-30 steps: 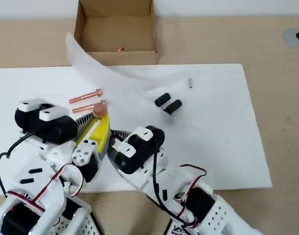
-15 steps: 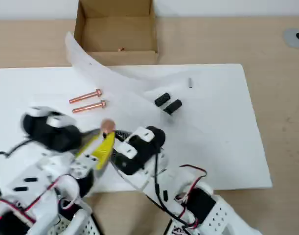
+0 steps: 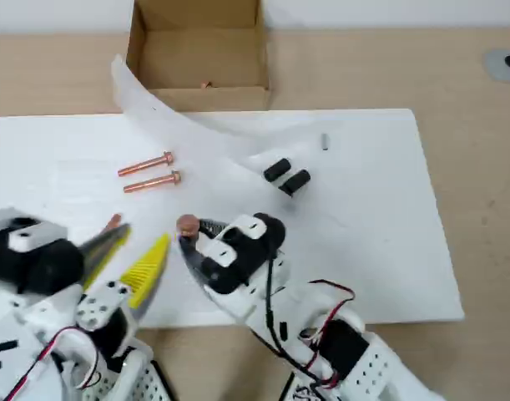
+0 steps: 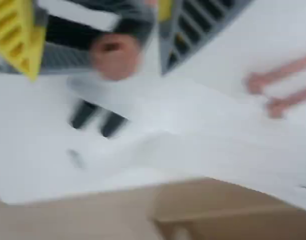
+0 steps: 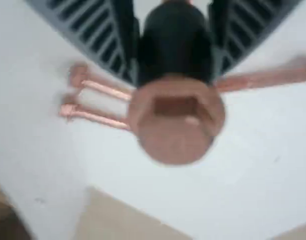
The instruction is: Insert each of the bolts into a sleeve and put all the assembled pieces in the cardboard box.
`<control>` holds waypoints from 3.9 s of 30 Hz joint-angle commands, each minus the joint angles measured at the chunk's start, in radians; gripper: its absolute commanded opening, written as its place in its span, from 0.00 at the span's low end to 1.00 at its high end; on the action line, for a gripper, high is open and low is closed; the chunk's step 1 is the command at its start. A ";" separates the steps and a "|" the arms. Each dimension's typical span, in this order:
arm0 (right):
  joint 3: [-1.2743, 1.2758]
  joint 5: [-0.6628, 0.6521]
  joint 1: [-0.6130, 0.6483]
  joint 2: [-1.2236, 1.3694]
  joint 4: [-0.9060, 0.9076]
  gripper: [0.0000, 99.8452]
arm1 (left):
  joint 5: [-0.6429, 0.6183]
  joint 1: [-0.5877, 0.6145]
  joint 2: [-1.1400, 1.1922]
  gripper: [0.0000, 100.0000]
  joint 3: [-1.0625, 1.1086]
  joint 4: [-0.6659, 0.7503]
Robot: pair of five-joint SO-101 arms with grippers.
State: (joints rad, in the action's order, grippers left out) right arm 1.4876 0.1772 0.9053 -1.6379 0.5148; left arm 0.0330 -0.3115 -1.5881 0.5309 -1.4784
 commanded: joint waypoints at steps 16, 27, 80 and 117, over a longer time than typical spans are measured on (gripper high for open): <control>-0.931 -0.034 -0.378 1.023 -0.173 0.01 | 0.100 0.535 0.323 0.01 0.015 0.071; -1.693 -0.032 -0.501 1.825 -0.172 0.01 | 0.101 0.539 0.323 0.01 0.084 0.092; -3.154 -0.060 -0.653 2.603 0.807 0.30 | 0.080 1.037 0.323 0.09 0.199 0.333; -3.132 -0.064 -0.659 2.416 1.277 0.30 | 0.379 0.517 1.626 0.08 -0.526 -0.157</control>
State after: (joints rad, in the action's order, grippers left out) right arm -1.6241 0.1097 0.2654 0.8569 1.7729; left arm 0.3859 0.2348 0.0292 0.0905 -1.6042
